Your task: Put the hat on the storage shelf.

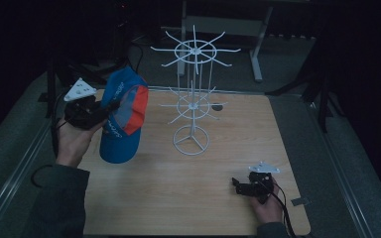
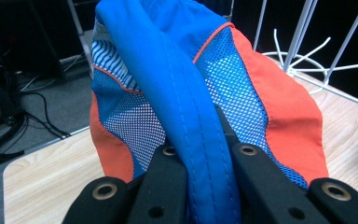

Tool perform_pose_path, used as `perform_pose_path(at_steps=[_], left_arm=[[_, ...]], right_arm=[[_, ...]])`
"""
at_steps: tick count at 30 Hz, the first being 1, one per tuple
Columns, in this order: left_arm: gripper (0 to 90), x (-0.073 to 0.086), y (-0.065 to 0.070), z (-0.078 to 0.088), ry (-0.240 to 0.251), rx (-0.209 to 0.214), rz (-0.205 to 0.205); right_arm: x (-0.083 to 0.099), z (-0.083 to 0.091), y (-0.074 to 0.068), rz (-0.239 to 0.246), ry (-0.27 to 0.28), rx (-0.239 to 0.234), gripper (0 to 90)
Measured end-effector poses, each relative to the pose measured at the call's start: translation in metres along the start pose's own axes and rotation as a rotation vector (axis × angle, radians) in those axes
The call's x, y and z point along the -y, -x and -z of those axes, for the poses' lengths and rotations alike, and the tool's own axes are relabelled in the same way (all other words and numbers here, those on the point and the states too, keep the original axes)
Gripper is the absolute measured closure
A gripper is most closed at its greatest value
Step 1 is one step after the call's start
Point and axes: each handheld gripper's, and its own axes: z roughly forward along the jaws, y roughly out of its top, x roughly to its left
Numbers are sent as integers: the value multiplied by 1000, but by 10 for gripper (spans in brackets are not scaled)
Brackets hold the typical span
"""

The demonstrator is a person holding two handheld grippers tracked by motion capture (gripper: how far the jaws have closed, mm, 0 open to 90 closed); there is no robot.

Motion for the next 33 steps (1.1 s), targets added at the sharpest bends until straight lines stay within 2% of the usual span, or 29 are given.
perform_pose_path(at_steps=[33], left_arm=[[886, -17, 4, 17, 74, 21, -15]], right_arm=[[0, 0, 0, 0, 0, 0, 113]])
